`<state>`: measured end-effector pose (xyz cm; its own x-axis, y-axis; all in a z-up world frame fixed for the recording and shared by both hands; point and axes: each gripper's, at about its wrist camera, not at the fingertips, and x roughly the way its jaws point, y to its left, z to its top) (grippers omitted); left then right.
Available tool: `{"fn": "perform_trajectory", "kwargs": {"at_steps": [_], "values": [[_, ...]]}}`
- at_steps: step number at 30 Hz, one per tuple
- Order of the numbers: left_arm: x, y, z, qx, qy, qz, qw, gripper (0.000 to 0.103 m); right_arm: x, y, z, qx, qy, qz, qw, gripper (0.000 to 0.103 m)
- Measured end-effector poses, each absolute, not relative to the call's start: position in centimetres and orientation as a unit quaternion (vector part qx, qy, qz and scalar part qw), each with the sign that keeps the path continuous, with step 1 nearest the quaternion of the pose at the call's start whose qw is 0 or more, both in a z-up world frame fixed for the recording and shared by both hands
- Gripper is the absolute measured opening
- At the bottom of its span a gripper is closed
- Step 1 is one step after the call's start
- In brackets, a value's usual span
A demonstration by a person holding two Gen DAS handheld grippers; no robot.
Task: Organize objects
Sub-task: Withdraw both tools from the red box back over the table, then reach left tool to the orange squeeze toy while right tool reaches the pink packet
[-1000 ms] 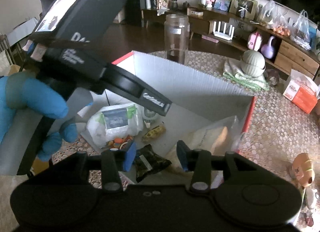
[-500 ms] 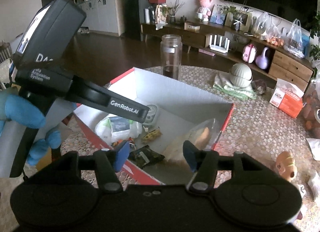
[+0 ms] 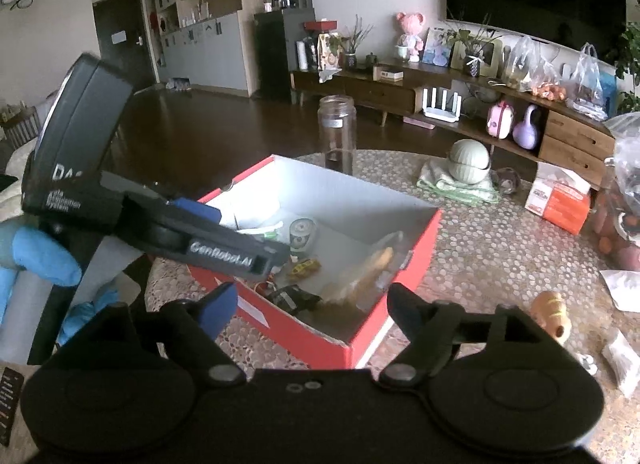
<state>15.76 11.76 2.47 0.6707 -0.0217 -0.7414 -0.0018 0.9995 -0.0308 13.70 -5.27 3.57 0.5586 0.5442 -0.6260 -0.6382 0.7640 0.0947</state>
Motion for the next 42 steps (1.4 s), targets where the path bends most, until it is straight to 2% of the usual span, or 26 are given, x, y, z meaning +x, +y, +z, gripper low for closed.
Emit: {"fn": "perform_trajectory", "kwargs": {"at_steps": [5, 9, 31, 42], "values": [[15.2, 9.6, 2.4, -0.019, 0.398, -0.017, 0.917, 0.089, 13.4, -8.1, 3.6, -0.077, 0.328, 0.326, 0.883, 0.086], [15.0, 7.4, 2.4, -0.016, 0.384, -0.03, 0.923, 0.103, 13.5, -10.8, 3.3, -0.071, 0.334, 0.31, 0.887, 0.086], [17.6, -5.4, 0.8, 0.015, 0.393, -0.099, 0.914, 0.103, 14.9, -26.4, -0.9, -0.035, 0.366, 0.186, 0.911, 0.087], [21.8, -9.9, -1.2, 0.024, 0.423, -0.105, 0.9, 0.103, 17.2, -29.6, -4.2, -0.061, 0.386, 0.159, 0.907, 0.087]]}}
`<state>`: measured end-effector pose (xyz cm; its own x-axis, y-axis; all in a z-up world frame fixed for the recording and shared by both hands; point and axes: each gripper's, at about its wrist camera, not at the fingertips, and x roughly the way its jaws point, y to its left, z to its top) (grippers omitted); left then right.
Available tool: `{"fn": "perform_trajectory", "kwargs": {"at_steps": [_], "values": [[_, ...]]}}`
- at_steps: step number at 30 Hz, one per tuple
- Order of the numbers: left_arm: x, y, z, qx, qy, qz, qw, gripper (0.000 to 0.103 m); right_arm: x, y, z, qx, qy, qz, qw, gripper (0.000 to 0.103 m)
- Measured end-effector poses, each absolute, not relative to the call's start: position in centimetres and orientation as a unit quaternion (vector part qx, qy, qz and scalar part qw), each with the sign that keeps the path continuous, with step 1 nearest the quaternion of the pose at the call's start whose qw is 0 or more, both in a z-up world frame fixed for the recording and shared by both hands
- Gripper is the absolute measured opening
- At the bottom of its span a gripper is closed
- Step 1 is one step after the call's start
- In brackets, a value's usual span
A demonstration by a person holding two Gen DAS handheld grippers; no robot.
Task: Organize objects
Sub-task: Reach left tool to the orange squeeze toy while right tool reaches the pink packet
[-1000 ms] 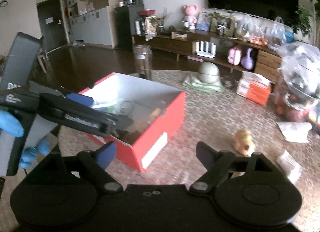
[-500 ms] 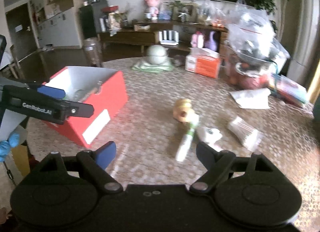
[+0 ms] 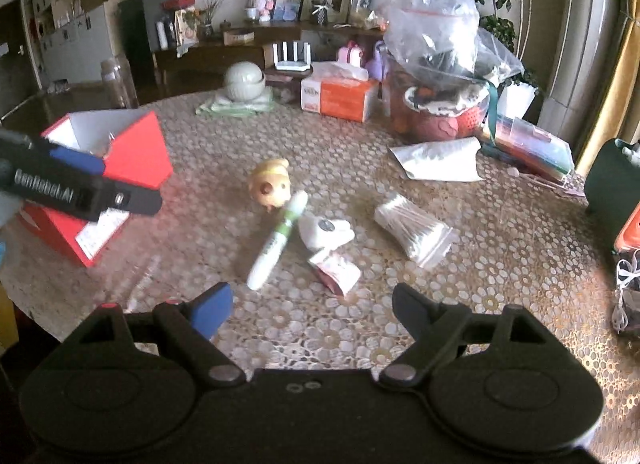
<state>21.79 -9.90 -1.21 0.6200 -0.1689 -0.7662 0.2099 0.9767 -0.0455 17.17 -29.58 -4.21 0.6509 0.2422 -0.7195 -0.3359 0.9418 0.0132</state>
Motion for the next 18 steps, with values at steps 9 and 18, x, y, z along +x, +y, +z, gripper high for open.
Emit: {"fn": "perform_trajectory", "kwargs": {"at_steps": [9, 18], "values": [[27.4, -12.4, -3.1, 0.027, 0.449, -0.083, 0.889, 0.103, 19.9, -30.1, -6.7, -0.059, 0.403, 0.166, 0.898, 0.087], [32.1, -14.0, -4.8, 0.023, 0.466, -0.062, 0.882, 0.103, 22.6, -30.5, -9.1, -0.054, 0.424, 0.169, 0.888, 0.086]]}}
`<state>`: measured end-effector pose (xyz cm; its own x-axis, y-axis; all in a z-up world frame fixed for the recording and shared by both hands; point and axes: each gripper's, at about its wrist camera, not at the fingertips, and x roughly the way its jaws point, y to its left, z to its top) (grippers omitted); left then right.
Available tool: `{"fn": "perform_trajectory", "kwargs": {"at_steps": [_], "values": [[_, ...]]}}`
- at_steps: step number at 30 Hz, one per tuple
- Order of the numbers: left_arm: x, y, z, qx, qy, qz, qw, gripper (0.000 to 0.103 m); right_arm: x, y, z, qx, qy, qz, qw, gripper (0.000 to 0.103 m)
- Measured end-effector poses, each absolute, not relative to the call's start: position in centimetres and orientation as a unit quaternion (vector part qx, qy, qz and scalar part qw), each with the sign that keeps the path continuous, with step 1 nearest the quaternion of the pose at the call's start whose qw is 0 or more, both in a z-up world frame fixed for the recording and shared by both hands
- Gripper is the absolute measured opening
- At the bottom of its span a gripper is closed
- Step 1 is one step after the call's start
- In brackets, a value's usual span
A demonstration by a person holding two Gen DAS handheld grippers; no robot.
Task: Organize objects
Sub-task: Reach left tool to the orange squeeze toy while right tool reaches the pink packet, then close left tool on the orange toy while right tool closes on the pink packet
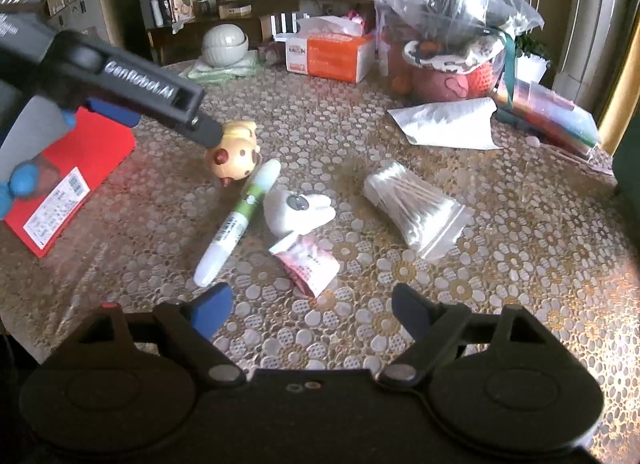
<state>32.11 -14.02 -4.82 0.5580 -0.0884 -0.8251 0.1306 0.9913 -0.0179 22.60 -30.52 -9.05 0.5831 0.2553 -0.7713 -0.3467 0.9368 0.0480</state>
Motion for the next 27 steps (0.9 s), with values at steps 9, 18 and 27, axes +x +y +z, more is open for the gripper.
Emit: {"fn": "perform_trajectory", "kwargs": {"at_steps": [9, 18, 27], "values": [[35.2, -15.0, -6.9, 0.015, 0.483, -0.052, 0.874, 0.103, 24.5, -29.7, -10.9, -0.059, 0.433, 0.178, 0.881, 0.085], [36.7, -14.6, -8.7, 0.005, 0.501, -0.052, 0.864, 0.103, 25.2, -29.0, -12.2, -0.06, 0.432, 0.172, 0.883, 0.084], [36.8, -14.6, -9.1, 0.003, 0.498, -0.06, 0.865, 0.102, 25.1, -28.1, -12.8, -0.069, 0.42, 0.159, 0.891, 0.069]]}}
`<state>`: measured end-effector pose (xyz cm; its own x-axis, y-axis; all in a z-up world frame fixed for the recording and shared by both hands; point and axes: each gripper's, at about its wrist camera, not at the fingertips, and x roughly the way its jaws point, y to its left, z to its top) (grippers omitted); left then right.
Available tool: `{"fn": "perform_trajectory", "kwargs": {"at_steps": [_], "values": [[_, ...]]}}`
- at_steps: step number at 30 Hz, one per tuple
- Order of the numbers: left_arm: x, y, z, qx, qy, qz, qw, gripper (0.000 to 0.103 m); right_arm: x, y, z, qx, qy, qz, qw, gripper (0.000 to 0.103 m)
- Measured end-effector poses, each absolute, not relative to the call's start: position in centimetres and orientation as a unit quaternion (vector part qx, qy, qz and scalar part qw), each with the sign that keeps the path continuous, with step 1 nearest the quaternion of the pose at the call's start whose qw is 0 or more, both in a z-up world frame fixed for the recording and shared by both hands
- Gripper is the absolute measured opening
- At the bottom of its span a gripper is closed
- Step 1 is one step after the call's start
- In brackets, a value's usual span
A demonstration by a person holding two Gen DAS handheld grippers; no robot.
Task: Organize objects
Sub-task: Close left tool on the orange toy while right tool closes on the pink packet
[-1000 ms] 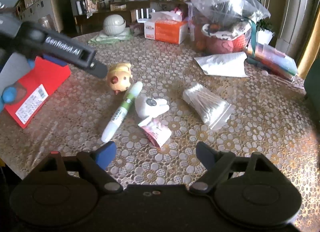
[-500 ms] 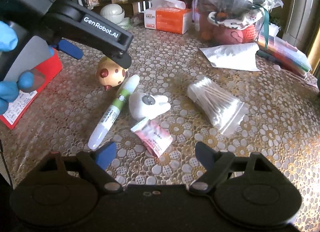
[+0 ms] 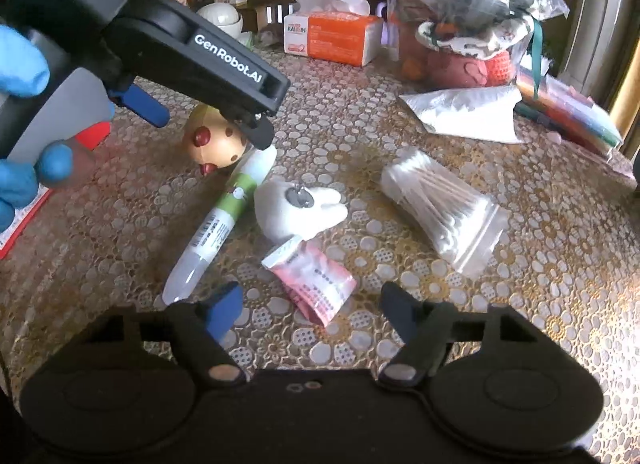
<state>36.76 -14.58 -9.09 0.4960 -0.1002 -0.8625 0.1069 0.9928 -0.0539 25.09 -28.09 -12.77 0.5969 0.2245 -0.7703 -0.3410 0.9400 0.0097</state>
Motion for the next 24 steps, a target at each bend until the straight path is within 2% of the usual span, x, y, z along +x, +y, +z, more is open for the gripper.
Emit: {"fn": "perform_trajectory", "kwargs": {"at_steps": [5, 8, 12, 13, 24], "values": [[36.6, -14.5, -9.1, 0.001, 0.495, -0.065, 0.866, 0.099, 25.0, -27.9, -12.5, -0.075, 0.416, 0.163, 0.891, 0.046], [36.4, -14.6, -9.1, 0.002, 0.496, -0.07, 0.866, 0.088, 24.9, -27.9, -12.5, -0.074, 0.416, 0.165, 0.891, 0.036], [36.1, -14.5, -9.0, -0.003, 0.5, -0.078, 0.862, 0.059, 24.7, -27.8, -12.4, -0.078, 0.419, 0.159, 0.891, 0.033], [36.0, -14.5, -9.0, -0.001, 0.502, -0.081, 0.861, 0.054, 24.6, -27.7, -12.4, -0.079, 0.42, 0.156, 0.891, 0.032], [33.2, -12.3, -7.7, -0.008, 0.497, -0.086, 0.863, 0.052, 22.6, -27.5, -10.5, -0.05, 0.431, 0.148, 0.888, 0.029]]}}
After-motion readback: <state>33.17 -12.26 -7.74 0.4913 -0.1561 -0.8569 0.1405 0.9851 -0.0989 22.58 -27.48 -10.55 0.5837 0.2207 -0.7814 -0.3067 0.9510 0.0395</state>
